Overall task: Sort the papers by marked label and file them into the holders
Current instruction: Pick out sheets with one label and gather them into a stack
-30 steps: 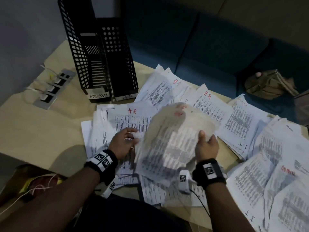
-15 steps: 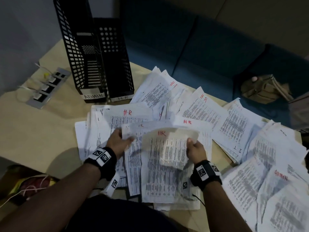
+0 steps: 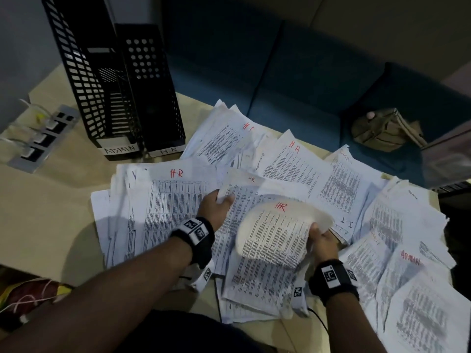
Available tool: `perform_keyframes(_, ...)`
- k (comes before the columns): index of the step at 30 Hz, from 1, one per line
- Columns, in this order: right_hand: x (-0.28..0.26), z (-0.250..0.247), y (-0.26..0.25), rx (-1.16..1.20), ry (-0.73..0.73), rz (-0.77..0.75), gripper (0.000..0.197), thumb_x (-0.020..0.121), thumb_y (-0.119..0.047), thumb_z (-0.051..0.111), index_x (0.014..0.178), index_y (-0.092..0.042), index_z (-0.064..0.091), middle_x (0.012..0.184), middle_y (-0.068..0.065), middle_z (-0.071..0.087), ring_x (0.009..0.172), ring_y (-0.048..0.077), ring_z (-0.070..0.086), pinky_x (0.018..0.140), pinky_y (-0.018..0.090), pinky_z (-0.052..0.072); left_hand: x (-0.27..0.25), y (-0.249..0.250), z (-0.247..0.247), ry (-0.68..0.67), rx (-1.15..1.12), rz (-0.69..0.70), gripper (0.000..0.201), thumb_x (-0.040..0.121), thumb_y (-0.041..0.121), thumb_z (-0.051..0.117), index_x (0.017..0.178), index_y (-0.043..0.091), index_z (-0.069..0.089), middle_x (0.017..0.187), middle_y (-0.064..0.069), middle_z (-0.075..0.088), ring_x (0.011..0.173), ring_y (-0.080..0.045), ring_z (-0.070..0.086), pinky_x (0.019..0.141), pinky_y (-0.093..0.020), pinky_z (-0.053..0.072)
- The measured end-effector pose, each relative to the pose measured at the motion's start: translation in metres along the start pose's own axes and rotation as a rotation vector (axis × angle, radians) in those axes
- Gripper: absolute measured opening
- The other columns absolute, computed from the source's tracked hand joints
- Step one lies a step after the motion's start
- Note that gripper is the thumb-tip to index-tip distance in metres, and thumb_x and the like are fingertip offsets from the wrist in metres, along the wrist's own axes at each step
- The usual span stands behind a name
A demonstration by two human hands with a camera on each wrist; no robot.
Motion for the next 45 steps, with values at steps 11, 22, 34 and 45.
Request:
perform_keyframes(11, 0.001, 0.002, 0.011, -0.184, 0.031, -0.112, 0.038, 0.096, -0.039, 0.047, 0.114, -0.006, 0.056, 0.082, 0.012, 0.062, 0.071, 0.025, 0.057, 0.067, 0.032, 0.049, 0.01, -0.006, 0.053, -0.188, 0.514, 0.205, 0.01, 0.08, 0.02, 0.072, 0.088, 0.026, 0.071, 0.114, 0.001, 0.063, 0.11, -0.023, 0.053, 0.092, -0.034, 0.045)
perform_keyframes(22, -0.014, -0.005, -0.032, -0.025, 0.164, -0.297, 0.052, 0.093, -0.036, 0.055, 0.135, -0.01, 0.041, 0.12, 0.019, 0.059, 0.116, 0.032, 0.055, 0.095, 0.036, 0.042, -0.03, 0.023, 0.022, -0.346, -0.162, 0.221, 0.066, 0.082, 0.04, 0.066, 0.126, 0.024, 0.02, 0.125, -0.015, 0.05, 0.094, -0.023, 0.061, 0.074, -0.03, 0.056)
perform_keyframes(34, -0.07, 0.099, -0.137, -0.276, -0.094, -0.94, 0.094, 0.069, -0.052, 0.072, 0.142, -0.021, 0.022, 0.144, 0.007, 0.027, 0.136, 0.023, 0.028, 0.115, 0.045, 0.024, -0.055, 0.006, -0.074, -0.28, -0.08, 0.123, 0.043, 0.074, 0.03, 0.079, 0.106, 0.051, 0.06, 0.104, 0.011, 0.07, 0.101, -0.008, 0.067, 0.091, -0.034, 0.052)
perform_keyframes(45, -0.115, 0.228, -0.132, -0.524, -0.587, -0.968, 0.023, 0.096, -0.026, 0.052, 0.11, -0.019, 0.068, 0.098, -0.001, 0.066, 0.095, 0.018, 0.06, 0.081, 0.019, 0.046, -0.065, -0.068, -0.151, 0.151, -0.061, -0.148, 0.028, 0.079, 0.036, 0.074, 0.091, 0.013, 0.065, 0.081, -0.007, 0.071, 0.073, -0.024, 0.066, 0.06, -0.028, 0.051)
Point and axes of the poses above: each hand's wrist, its own x-axis towards the middle knuckle, its own z-axis out of the palm, y = z × x, the point moved 5 cm from there along x, towards the middle knuckle
